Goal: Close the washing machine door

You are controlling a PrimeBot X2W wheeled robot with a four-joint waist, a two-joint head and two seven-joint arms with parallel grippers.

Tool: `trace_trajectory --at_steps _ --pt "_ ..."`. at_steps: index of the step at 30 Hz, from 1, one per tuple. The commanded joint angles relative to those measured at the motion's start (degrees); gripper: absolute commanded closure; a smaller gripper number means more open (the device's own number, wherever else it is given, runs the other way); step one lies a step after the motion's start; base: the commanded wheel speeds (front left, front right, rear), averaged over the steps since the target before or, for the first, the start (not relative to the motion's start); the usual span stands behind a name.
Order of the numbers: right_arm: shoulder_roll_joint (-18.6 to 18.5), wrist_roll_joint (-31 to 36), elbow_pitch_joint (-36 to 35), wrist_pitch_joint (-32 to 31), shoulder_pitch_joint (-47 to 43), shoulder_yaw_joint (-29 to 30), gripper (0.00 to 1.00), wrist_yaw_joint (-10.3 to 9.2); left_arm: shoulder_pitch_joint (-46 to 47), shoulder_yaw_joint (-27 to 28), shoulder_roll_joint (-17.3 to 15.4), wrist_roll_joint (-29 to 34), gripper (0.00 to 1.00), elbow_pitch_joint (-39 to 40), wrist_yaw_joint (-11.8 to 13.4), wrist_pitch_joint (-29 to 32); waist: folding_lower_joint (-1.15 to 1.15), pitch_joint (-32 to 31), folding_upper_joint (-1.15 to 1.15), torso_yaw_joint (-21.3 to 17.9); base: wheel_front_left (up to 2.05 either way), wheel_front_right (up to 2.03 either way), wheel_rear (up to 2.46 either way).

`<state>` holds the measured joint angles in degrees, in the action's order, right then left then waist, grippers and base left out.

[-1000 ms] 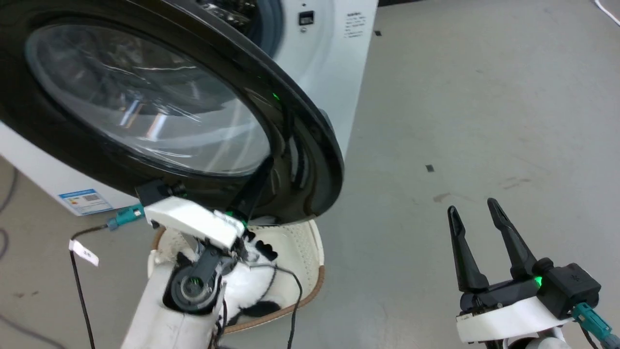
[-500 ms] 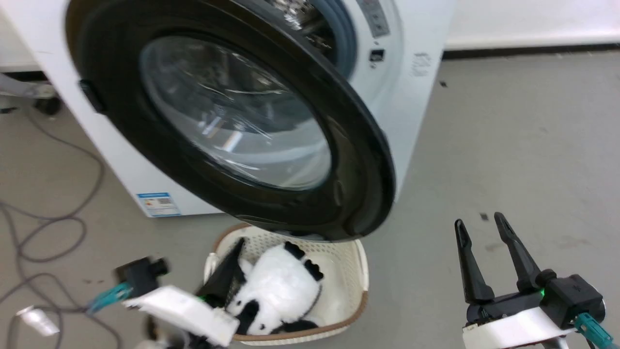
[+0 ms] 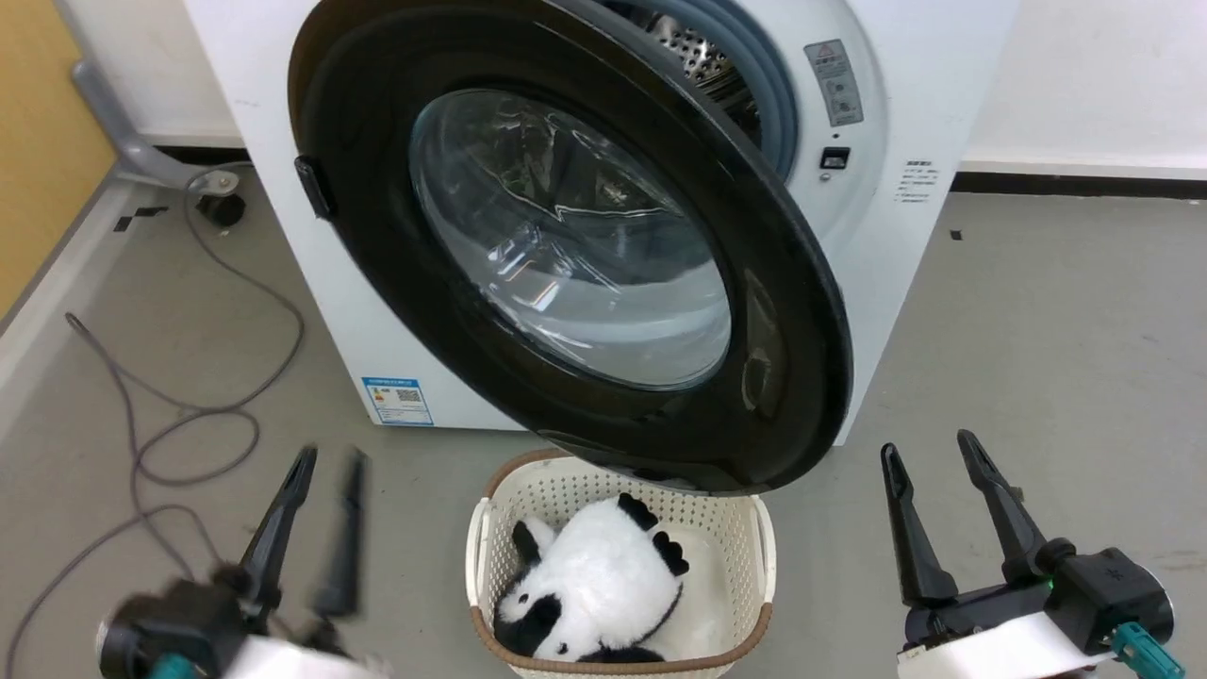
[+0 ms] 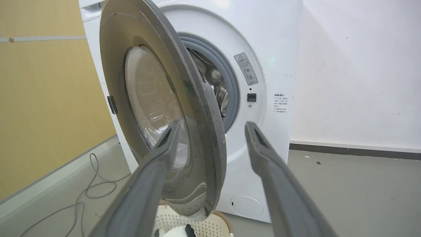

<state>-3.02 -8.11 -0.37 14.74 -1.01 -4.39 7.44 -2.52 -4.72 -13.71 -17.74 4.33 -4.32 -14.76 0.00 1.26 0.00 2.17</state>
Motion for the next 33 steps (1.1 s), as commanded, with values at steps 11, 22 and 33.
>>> trace_trajectory --at_steps 11,22,33 --pt "0.1 0.0 -0.8 0.3 -0.3 -1.8 0.00 0.05 -3.5 0.9 4.9 10.3 0.00 -0.2 -1.6 -0.2 0.00 1.9 0.00 2.6 0.00 0.00 0.00" --pt "-4.8 -0.1 2.8 0.3 5.5 -9.6 1.00 0.05 -0.9 0.7 6.6 10.2 0.00 -1.8 -2.9 -0.2 0.00 5.9 0.00 6.2 0.00 0.00 0.00" --pt "-10.3 -0.2 12.0 0.3 17.5 -6.8 1.00 0.05 2.5 -1.1 7.9 9.9 0.00 -1.7 -3.1 -0.2 0.00 12.3 0.00 9.9 0.00 0.00 0.00"
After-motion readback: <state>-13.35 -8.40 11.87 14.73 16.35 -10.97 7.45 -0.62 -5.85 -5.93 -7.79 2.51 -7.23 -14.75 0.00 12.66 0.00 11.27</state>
